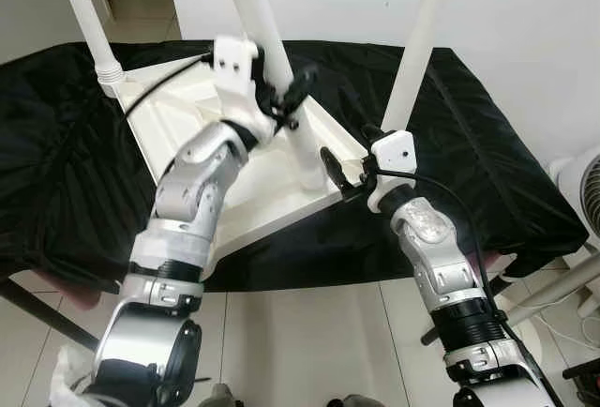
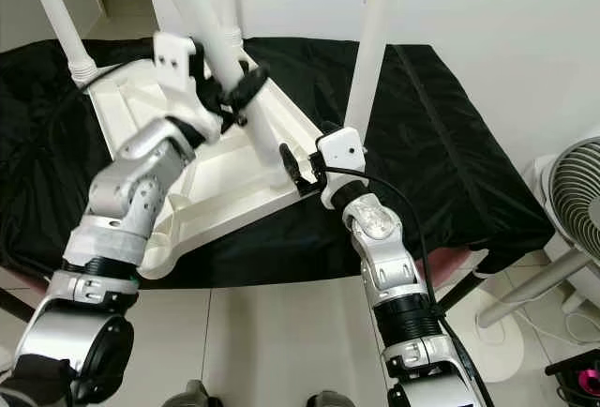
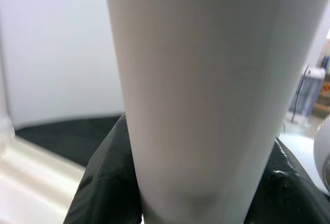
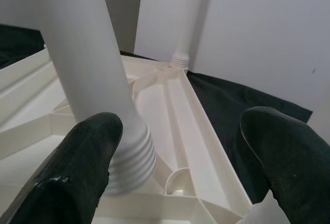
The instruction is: Building children table
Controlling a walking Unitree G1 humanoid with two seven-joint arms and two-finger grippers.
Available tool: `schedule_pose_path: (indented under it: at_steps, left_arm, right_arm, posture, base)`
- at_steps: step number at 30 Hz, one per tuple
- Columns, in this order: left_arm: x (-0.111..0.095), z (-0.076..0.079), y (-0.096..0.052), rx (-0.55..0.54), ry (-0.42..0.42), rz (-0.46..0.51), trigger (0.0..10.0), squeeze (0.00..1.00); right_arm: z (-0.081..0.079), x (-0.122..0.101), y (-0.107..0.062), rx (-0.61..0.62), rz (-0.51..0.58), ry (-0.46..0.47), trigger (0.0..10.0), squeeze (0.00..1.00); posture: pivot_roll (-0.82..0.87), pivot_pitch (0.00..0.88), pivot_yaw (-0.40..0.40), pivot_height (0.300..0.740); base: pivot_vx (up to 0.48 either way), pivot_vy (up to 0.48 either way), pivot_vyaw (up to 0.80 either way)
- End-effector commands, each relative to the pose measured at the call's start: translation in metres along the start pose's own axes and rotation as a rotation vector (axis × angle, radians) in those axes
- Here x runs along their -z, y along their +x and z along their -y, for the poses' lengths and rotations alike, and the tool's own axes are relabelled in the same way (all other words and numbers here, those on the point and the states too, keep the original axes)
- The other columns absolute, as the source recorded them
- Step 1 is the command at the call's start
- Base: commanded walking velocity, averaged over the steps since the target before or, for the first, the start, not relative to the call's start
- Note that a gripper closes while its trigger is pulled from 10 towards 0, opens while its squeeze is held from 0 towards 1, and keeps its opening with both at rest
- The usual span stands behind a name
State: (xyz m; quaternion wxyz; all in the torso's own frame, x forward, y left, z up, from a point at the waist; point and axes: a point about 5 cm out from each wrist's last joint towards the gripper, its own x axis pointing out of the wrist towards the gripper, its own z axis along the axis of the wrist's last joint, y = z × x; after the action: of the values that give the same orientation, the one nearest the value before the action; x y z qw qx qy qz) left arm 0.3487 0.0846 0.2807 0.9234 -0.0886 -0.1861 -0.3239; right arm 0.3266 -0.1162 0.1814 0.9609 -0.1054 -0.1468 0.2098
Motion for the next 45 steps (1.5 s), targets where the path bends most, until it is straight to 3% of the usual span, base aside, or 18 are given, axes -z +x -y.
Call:
schedule_pose_path:
  at_steps: [1,4,9,18,22,31,32,35,36,39,40,42,43,45]
  left_arm:
    - [-0.008,0.000,0.001,0.007,0.012,0.020,10.0,0.00]
    - [-0.020,0.008,0.004,0.029,0.053,0.057,10.0,0.00]
    - [-0.016,0.022,0.008,0.078,0.113,0.029,10.0,0.00]
    - [-0.015,0.043,0.013,0.127,0.080,0.035,10.0,0.00]
    - [-0.009,0.052,0.014,0.142,0.061,0.018,10.0,0.00]
    - [-0.008,0.059,0.015,0.160,0.058,0.026,10.0,0.00]
    - [-0.008,0.060,0.015,0.160,0.055,0.027,10.0,0.00]
    - [-0.008,0.060,0.015,0.160,0.055,0.027,10.0,0.00]
    - [-0.009,0.060,0.014,0.160,0.050,0.029,10.0,0.00]
    - [-0.008,0.060,0.014,0.159,0.050,0.028,10.0,0.00]
    - [-0.008,0.061,0.014,0.160,0.049,0.028,10.0,0.00]
    - [-0.008,0.061,0.014,0.160,0.048,0.028,10.0,0.00]
    - [-0.008,0.062,0.014,0.162,0.047,0.030,10.0,0.00]
    - [-0.008,0.062,0.014,0.164,0.048,0.031,10.0,0.00]
  right_arm:
    - [0.001,-0.002,-0.001,-0.006,0.002,0.012,10.0,0.00]
    - [-0.011,-0.007,-0.002,-0.099,0.006,0.003,10.0,0.00]
    - [-0.017,-0.014,0.007,-0.136,0.019,-0.059,10.0,0.00]
    - [-0.017,-0.016,0.024,-0.136,0.007,-0.147,10.0,0.00]
    - [-0.015,-0.012,0.034,-0.122,-0.046,-0.199,10.0,0.00]
    - [-0.017,-0.021,0.046,-0.082,-0.037,-0.177,10.0,0.00]
    - [-0.017,-0.022,0.047,-0.080,-0.032,-0.174,4.6,0.00]
    - [-0.017,-0.023,0.048,-0.077,-0.030,-0.170,5.3,0.00]
    - [-0.016,-0.024,0.049,-0.059,-0.017,-0.162,4.3,0.00]
    - [-0.016,-0.024,0.050,-0.058,-0.023,-0.145,4.5,0.00]
    - [-0.016,-0.024,0.051,-0.051,-0.021,-0.152,3.0,0.00]
    - [-0.015,-0.023,0.052,-0.044,-0.029,-0.137,2.7,0.00]
    - [-0.013,-0.022,0.052,-0.036,-0.037,-0.125,0.0,0.00]
    - [-0.011,-0.021,0.052,-0.019,-0.043,-0.119,0.0,0.00]
  posture:
    - [-0.05,0.000,0.024,0.740]
    - [-0.05,0.000,0.030,0.740]
    - [-0.06,0.000,0.033,0.740]
    - [-0.06,0.000,0.028,0.740]
    - [-0.06,0.000,0.024,0.740]
    - [-0.06,0.000,0.017,0.740]
    - [-0.06,0.000,0.016,0.740]
    - [-0.06,0.000,0.015,0.740]
    - [-0.06,0.000,0.015,0.740]
    - [-0.06,0.000,0.015,0.740]
    - [-0.06,0.000,0.016,0.740]
    - [-0.06,0.000,0.016,0.740]
    - [-0.06,0.000,0.016,0.740]
    - [-0.06,0.000,0.014,0.740]
  base:
    - [0.000,0.000,0.00]
    - [0.000,0.000,0.00]
    - [0.000,0.000,0.00]
    - [0.000,0.000,0.00]
    - [0.000,0.000,0.00]
    - [0.000,0.000,0.00]
    - [0.000,0.000,0.00]
    - [0.000,0.000,0.00]
    - [0.000,0.000,0.00]
    - [0.000,0.000,0.00]
    - [0.000,0.000,0.00]
    - [0.000,0.000,0.00]
    - [0.000,0.000,0.00]
    - [0.000,0.000,0.00]
